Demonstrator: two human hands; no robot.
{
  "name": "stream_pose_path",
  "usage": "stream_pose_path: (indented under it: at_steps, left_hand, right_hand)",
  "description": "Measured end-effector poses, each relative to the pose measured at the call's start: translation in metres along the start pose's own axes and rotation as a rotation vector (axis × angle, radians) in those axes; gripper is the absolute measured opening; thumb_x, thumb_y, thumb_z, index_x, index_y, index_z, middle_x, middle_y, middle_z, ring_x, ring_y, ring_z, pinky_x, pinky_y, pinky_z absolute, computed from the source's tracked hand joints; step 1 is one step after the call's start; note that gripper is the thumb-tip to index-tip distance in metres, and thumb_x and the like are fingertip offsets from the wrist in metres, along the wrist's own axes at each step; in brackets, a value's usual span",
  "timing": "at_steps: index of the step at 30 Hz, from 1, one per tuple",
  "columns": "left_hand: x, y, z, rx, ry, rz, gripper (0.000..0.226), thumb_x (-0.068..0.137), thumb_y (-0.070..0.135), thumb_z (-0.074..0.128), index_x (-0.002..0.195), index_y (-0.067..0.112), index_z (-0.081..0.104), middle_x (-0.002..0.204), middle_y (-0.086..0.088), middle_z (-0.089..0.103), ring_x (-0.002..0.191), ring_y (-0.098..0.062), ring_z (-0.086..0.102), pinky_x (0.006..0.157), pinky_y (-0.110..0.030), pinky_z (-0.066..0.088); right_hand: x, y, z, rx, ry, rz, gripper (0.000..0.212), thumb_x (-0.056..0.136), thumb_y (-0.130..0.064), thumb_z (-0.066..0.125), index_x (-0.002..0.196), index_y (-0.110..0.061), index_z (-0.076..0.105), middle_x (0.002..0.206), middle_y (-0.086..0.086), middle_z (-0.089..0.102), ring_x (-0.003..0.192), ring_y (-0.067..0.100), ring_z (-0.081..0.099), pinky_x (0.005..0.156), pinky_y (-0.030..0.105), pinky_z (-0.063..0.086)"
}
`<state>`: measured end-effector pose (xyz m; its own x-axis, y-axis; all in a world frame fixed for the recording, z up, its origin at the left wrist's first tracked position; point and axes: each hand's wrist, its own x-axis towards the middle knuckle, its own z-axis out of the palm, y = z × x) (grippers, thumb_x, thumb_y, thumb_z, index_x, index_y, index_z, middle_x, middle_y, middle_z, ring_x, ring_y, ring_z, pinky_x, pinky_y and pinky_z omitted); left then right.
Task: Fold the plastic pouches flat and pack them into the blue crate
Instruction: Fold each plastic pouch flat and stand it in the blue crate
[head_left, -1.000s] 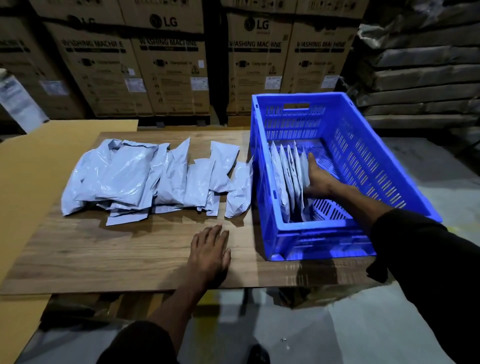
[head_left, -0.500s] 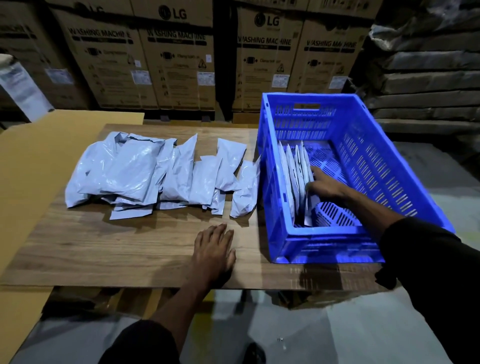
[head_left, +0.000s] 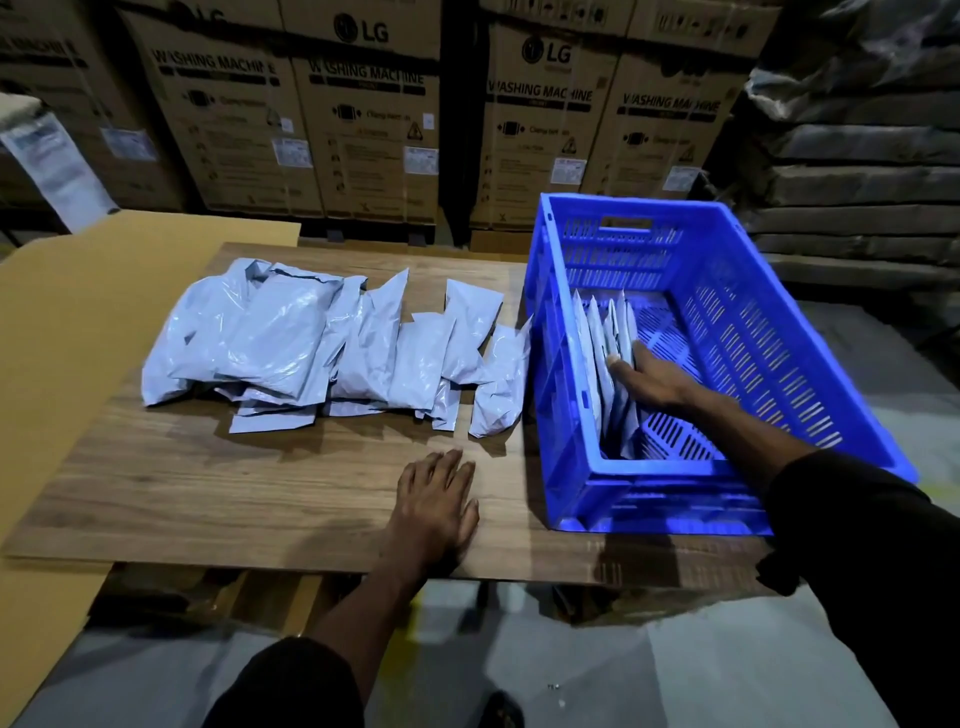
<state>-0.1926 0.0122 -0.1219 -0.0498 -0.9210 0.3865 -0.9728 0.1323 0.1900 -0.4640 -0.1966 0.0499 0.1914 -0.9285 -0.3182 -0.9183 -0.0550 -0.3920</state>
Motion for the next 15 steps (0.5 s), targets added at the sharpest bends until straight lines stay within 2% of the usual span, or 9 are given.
stream_pose_path:
  at_steps: [2,5,9,15]
  left_hand:
    - [0.0,-0.001,0.001,-0.006,0.001,-0.001,0.047,0.085,0.04,0.058,0.123,0.014,0.07,0.134,-0.01,0.064,0.119,-0.033,0.058,0.101,-0.05,0.044]
    - [0.0,-0.001,0.003,-0.011,-0.002,0.003,0.047,0.086,0.039,0.059,0.124,0.013,0.069,0.135,-0.011,0.063,0.12,-0.034,0.058,0.101,-0.05,0.043]
    - [-0.001,-0.002,0.002,-0.019,-0.002,0.009,0.047,0.087,0.038,0.059,0.125,0.012,0.068,0.137,-0.011,0.062,0.12,-0.034,0.057,0.102,-0.051,0.044]
    - [0.0,-0.002,0.003,-0.05,-0.047,-0.011,0.048,0.086,0.039,0.059,0.124,0.013,0.068,0.136,-0.011,0.062,0.121,-0.034,0.057,0.101,-0.053,0.045]
  right_hand:
    - [0.001,-0.006,0.003,-0.04,-0.019,-0.018,0.07,0.105,-0.052,0.029,0.146,0.005,0.026,0.151,0.03,0.036,0.134,0.04,0.044,0.101,0.041,0.037]
    - [0.002,-0.01,0.006,-0.096,-0.049,-0.047,0.076,0.105,-0.053,0.025,0.153,0.005,0.012,0.159,0.031,0.02,0.144,0.042,0.031,0.113,0.044,0.03]
    - [-0.001,-0.008,0.004,-0.032,-0.011,-0.023,0.074,0.106,-0.05,0.029,0.154,0.004,0.011,0.16,0.028,0.021,0.145,0.04,0.03,0.113,0.041,0.029]
    - [0.002,0.0,0.002,0.039,0.021,-0.016,0.085,0.102,-0.059,0.03,0.155,0.004,0.011,0.159,0.028,0.024,0.143,0.041,0.033,0.112,0.042,0.031]
